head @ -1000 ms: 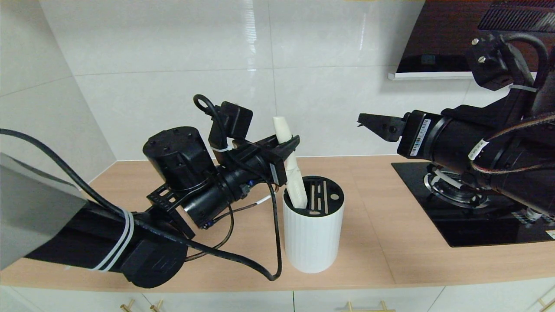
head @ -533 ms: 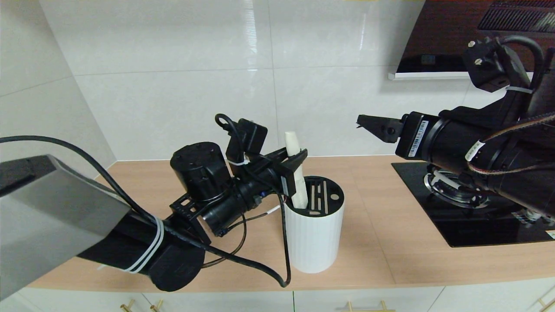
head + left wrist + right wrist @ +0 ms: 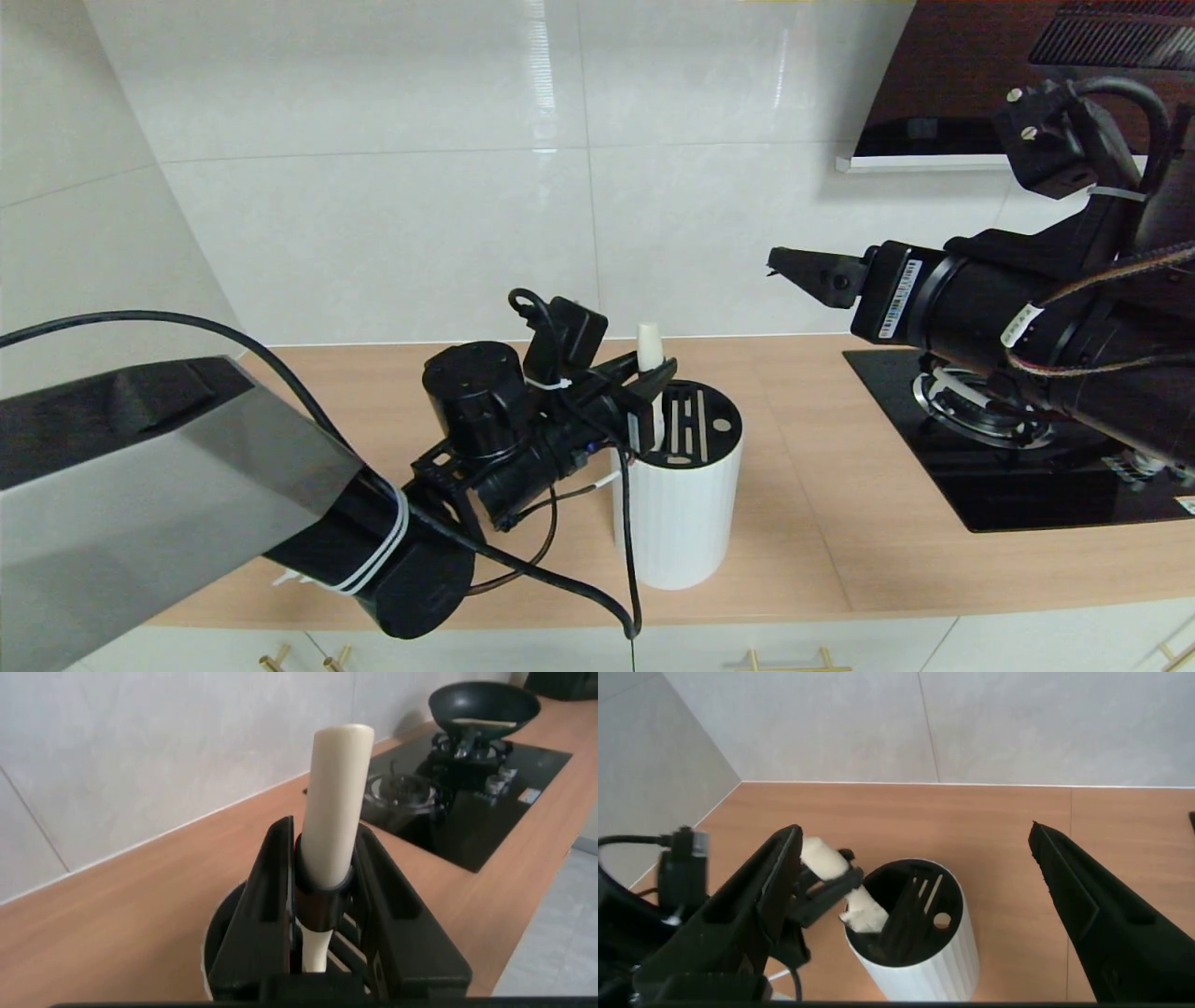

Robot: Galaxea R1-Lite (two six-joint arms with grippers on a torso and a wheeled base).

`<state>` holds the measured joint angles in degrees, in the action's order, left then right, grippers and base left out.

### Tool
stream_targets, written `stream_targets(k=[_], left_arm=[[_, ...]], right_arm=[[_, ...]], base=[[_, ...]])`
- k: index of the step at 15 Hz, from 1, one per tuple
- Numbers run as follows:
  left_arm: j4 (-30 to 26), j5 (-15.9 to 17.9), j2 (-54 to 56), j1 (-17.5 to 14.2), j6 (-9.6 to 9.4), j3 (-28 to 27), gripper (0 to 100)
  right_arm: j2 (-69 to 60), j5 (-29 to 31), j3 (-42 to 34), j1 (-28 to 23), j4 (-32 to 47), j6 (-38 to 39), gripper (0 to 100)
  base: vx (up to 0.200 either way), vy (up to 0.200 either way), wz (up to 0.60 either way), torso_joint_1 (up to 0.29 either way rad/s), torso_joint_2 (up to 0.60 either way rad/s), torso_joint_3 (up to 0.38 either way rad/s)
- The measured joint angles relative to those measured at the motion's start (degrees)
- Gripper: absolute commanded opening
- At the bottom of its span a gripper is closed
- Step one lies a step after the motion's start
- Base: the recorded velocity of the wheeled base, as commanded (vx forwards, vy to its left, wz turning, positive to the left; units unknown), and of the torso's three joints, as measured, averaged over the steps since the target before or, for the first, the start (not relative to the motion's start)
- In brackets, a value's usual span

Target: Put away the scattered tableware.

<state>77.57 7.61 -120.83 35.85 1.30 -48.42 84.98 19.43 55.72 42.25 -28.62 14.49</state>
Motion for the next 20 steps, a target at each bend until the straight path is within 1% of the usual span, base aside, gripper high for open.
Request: stream_targets(k=[6,8,9,17,20], left_arm=[[0.09,-0.24,-1.46,0.0,-0.02,0.07,0],[0.09,-0.35,-1.61,0.0,-0.49,0.11,0],[0.09,-0.55,-1.68,0.0,-0.79,0.13,100],[1.67,-1.15,-1.63,0.11,-0.79,0.07,100],[3.47,-1.4,0.22,0.06,-0.95,0.11,100]], right_arm=[[0.0,0.0,-0.02,0.0,-0.02,0.0,100],[0.0,0.0,-0.05,0.0,-0.02,0.01,100],[0.0,0.0,-0.1,0.0,-0.02,0.0,100],[0.0,-0.02,-0.1,0.0,0.0,0.0,100],[-0.45,0.33,-1.07,-0.04,0.0,-0.05,100]], base=[[0.0,0.0,0.0,0.0,0.0,0.0],[0.0,0.0,0.0,0.0,0.0,0.0],[0.0,0.0,0.0,0.0,0.0,0.0],[0.0,0.0,0.0,0.0,0.0,0.0],[0.0,0.0,0.0,0.0,0.0,0.0]])
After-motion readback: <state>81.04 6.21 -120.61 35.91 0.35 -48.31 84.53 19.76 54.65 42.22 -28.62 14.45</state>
